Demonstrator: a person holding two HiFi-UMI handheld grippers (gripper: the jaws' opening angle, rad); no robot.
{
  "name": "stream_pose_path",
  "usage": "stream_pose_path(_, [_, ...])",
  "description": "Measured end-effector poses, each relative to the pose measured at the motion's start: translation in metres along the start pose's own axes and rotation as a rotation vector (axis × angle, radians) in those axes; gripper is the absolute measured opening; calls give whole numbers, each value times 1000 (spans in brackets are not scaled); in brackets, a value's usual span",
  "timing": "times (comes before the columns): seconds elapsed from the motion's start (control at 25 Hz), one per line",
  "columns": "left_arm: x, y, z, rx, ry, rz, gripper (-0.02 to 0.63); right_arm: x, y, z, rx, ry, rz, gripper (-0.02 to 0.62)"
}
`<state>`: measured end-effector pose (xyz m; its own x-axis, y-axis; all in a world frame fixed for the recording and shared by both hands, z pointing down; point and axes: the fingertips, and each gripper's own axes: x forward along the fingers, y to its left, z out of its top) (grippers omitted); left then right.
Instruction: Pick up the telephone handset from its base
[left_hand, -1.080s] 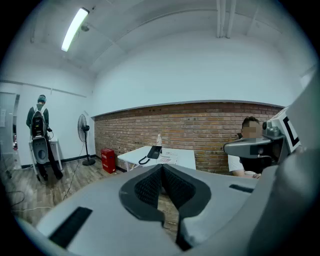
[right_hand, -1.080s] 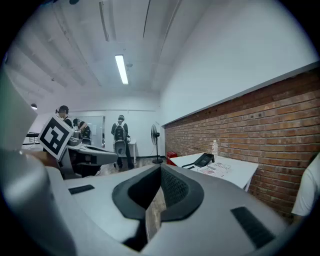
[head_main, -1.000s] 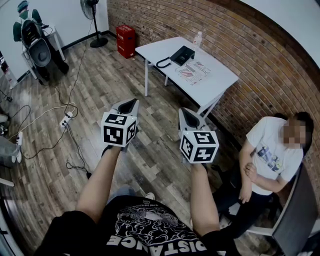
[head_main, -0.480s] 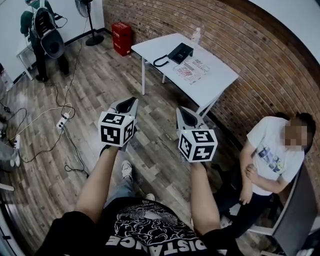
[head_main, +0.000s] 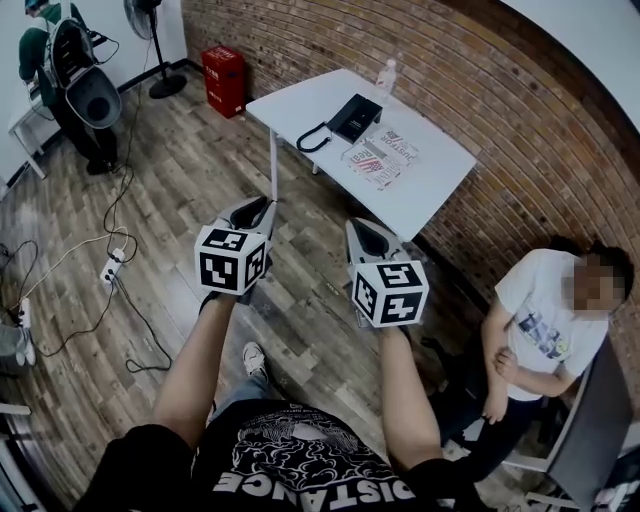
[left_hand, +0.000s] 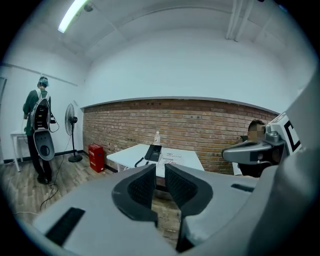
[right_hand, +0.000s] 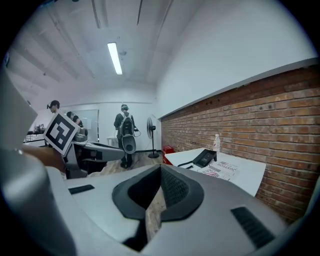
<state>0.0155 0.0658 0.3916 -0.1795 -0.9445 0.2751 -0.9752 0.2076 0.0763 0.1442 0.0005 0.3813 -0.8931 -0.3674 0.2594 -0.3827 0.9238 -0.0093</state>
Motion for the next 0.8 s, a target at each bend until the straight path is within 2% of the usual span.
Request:
stream_pose_path(0.4, [75, 85, 29, -17, 21, -86, 87, 100, -10, 31, 13, 42, -78, 0])
stream_pose_path(0.8, [110, 153, 44, -2, 17, -142, 118, 168, 1, 49, 37, 42, -147, 0])
